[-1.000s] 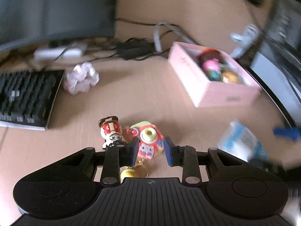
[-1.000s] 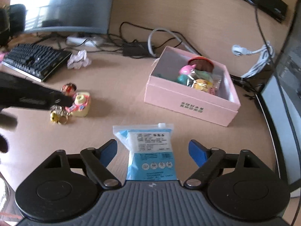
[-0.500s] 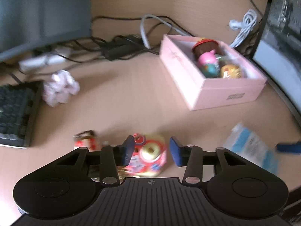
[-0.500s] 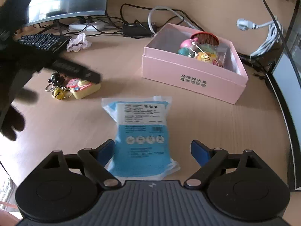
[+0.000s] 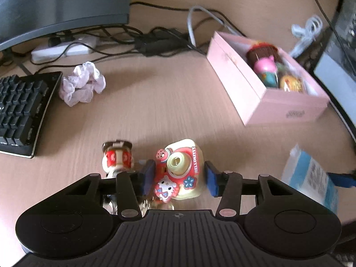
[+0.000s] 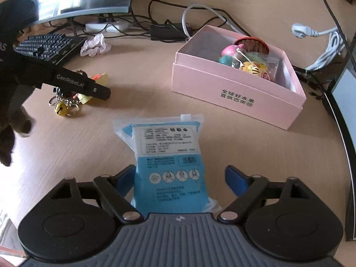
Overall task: Organize objects
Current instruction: 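Lift the Hello Kitty keychain with the left tool while the right tool holds the tissue pack, then lower the Hello Kitty keychain into the pink box and open the left tool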
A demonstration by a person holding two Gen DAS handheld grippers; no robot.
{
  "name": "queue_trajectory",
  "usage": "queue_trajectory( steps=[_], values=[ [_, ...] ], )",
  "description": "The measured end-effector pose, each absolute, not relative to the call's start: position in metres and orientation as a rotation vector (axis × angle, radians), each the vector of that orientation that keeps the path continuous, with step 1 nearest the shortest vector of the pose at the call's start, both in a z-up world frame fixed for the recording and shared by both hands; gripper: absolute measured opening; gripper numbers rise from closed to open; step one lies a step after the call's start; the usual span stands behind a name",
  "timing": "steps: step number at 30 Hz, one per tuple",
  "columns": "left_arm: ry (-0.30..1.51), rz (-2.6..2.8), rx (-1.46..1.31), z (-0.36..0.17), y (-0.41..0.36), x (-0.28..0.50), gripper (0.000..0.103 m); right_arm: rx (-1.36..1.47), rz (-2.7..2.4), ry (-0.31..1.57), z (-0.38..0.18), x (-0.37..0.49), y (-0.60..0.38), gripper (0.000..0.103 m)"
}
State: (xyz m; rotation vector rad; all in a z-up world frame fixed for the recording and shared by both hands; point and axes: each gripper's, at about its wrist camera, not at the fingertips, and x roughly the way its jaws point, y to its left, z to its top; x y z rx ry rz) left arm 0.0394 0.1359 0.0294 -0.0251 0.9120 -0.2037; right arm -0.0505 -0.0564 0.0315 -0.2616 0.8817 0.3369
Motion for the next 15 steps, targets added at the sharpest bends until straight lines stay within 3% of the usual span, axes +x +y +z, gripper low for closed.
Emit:
queue_trajectory(
  steps=[1,8,15],
  values=[
    [0.925,-0.204,-0.009,0.03,0.134,0.035,0.051,-0.268,0.348,0.895,0.031,-0.05,-0.053,0.054],
    [0.994,-0.323,0.037,0.039,0.118,-0.001,0.049,-0.255,0.33,0.879,0.061,-0.069,-0.055,0.051],
    [0.906,-0.488,-0.062,0.1,0.11,-0.011,0.049,-0.12,0.241,0.778,0.122,-0.09,-0.095,0.051]
  ],
)
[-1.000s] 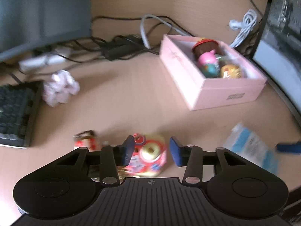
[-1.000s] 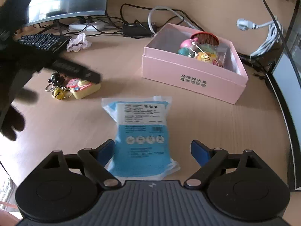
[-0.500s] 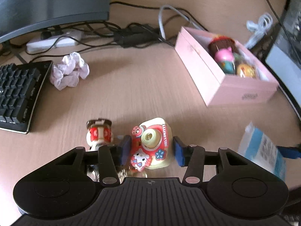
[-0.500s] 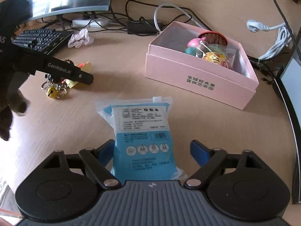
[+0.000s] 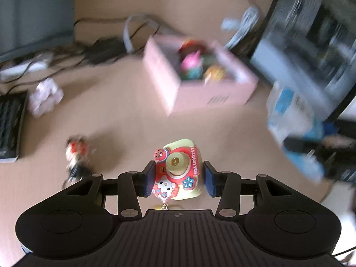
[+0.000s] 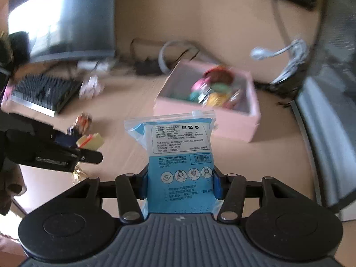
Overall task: Organize objects
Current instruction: 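Lower the Hello Kitty keychain into the pink box and open the left tool, then lower the blue tissue pack into the pink box and open the right tool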
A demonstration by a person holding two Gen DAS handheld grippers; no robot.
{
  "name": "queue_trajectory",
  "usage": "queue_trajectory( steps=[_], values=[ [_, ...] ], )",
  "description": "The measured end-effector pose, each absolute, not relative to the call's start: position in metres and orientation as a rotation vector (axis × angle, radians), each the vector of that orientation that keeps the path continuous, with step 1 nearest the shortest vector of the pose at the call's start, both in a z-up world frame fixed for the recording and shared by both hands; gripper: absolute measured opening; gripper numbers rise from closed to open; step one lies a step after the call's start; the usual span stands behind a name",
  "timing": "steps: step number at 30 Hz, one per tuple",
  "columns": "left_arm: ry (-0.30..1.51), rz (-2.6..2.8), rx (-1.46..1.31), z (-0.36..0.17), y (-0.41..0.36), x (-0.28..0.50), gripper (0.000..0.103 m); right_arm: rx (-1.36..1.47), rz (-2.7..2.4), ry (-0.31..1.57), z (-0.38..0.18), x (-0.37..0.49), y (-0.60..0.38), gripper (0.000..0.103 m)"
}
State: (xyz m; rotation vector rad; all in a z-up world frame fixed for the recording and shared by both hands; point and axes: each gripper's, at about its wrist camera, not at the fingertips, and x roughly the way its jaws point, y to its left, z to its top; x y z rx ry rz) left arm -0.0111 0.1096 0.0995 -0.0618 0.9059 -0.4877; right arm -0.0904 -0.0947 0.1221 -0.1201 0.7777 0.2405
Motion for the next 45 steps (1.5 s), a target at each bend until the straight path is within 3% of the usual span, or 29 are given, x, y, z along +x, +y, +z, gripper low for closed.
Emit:
queue_trajectory(
  steps=[5,9,15,25,30,35,42,45],
  values=[
    [0.73,-0.568,-0.163,0.177,0.103,0.022,0.049,-0.085,0.159,0.664,0.156,-0.099,-0.116,0.051],
    [0.642,-0.597,-0.19,0.204,0.081,0.062,0.05,-0.053,0.103,0.636,0.162,-0.096,-0.132,0.051],
    [0.687,-0.54,-0.234,0.167,0.052,0.125,0.051,-0.01,0.066,0.693,0.147,-0.085,-0.15,0.051],
    [0.807,-0.522,-0.346,0.119,0.049,0.143,0.046,0.074,0.126,0.712,0.14,-0.024,-0.173,0.051],
    [0.725,-0.454,-0.414,0.126,0.085,0.12,0.046,0.147,0.156,0.695,0.152,0.034,-0.171,0.051],
    [0.783,-0.338,-0.339,0.107,0.126,0.065,0.046,0.323,0.263,0.756,0.149,0.105,-0.154,0.051],
    [0.882,-0.141,-0.428,0.077,0.189,-0.003,0.046,0.81,0.377,1.017,0.067,0.224,-0.119,0.051],
    [0.886,-0.064,-0.446,0.072,0.215,-0.023,0.046,0.616,0.24,1.015,0.05,0.235,-0.1,0.05]
  ],
)
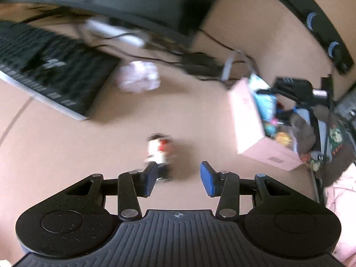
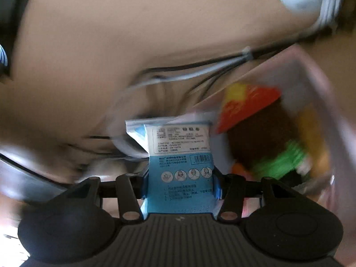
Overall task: Organize objects
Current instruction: 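Lower the blue tissue pack into the pink box and open the right tool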
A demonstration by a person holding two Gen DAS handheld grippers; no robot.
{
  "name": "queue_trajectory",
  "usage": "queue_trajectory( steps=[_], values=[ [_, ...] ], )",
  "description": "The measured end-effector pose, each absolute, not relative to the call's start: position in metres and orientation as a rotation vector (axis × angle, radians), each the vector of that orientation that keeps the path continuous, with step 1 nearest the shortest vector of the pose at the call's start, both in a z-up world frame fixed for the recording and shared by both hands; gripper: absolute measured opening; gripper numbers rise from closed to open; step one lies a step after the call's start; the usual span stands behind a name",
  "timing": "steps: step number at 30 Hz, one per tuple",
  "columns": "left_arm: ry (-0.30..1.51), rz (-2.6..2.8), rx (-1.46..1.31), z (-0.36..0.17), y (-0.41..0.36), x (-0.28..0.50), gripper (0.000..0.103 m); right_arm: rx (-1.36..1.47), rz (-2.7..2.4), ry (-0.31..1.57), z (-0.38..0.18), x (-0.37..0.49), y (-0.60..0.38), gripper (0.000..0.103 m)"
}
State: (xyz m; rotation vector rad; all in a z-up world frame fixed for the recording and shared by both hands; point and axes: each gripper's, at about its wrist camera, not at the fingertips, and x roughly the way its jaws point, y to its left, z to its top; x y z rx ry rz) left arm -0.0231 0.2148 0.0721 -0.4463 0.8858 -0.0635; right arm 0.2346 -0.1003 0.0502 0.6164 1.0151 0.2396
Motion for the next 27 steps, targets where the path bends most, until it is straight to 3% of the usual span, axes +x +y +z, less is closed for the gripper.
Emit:
queue_trajectory(
  steps=[6,11,14,16,18,27],
  values=[
    [0.892,0.054,-0.374,0.062,0.237,-0.031,0.046,0.136,0.094,0.925,0.05,0.221,-0.046,0.051],
    [0.883,0.025,-0.346,0.059,0.233,-0.022,0.046,0.129,0.153,0.931,0.044,0.224,-0.047,0.057],
    [0.868,0.026,-0.341,0.063,0.232,-0.005,0.046,0.095,0.183,0.902,0.057,0.208,-0.054,0.068],
    [0.84,0.022,-0.31,0.069,0.231,0.014,0.046,0.022,0.163,0.836,0.072,0.19,-0.051,0.08],
    [0.813,0.02,-0.259,0.075,0.228,0.037,0.046,-0.049,0.175,0.75,0.09,0.162,-0.046,0.084],
    [0.814,-0.016,-0.097,0.067,0.207,0.132,0.046,-0.197,0.252,0.692,0.11,0.034,-0.027,0.085]
  ],
)
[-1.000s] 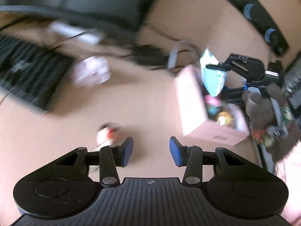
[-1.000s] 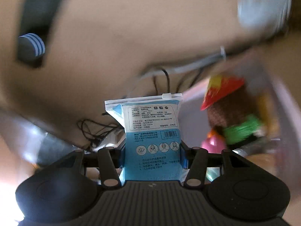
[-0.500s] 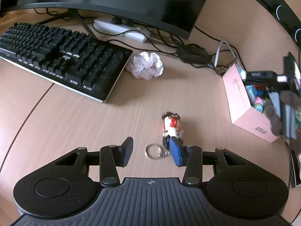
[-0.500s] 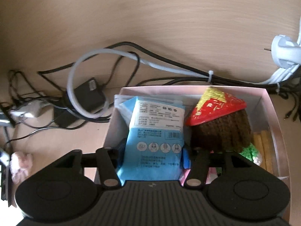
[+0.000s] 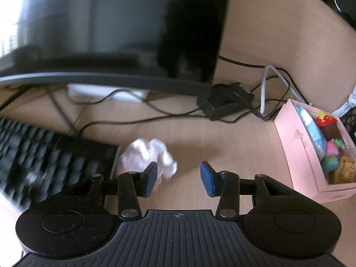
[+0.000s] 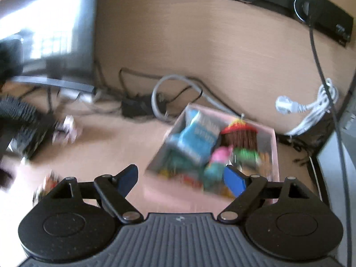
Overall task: Organize objects
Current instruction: 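Lower the blue tissue pack into the pink box and open the right tool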
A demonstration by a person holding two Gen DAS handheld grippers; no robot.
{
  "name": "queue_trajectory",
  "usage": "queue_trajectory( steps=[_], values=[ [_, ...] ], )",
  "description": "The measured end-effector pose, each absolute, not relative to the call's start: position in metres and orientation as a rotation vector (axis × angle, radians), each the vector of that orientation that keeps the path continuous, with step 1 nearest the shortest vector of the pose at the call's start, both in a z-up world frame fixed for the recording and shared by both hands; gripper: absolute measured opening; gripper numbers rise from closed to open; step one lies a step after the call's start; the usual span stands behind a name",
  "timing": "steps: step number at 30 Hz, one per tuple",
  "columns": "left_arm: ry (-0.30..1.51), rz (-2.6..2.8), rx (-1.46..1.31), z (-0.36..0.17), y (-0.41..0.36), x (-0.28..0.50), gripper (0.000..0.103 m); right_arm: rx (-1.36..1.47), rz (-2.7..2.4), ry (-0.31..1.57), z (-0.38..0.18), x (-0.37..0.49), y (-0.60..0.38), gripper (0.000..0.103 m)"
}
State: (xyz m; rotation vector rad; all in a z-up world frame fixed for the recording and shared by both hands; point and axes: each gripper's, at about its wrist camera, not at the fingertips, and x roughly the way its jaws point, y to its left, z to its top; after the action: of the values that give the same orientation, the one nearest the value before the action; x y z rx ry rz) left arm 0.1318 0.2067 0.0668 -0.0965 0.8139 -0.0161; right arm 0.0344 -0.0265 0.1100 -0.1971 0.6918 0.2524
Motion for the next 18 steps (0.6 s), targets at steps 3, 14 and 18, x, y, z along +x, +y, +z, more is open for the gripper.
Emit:
queue_trajectory(
  steps=[3,14,18],
  values=[
    [0.825,-0.023,-0.071,0.059,0.201,0.15,0.046,-0.273,0.255,0.707,0.099,-0.002,-0.023,0.085],
    [0.809,-0.414,-0.223,0.075,0.1,0.167,0.047,-0.262,0.029,0.766,0.084,-0.038,-0.061,0.085],
    [0.834,-0.377,-0.084,0.069,0.052,0.171,0.047,-0.285,-0.058,0.755,0.076,-0.027,-0.075,0.067]
  ],
)
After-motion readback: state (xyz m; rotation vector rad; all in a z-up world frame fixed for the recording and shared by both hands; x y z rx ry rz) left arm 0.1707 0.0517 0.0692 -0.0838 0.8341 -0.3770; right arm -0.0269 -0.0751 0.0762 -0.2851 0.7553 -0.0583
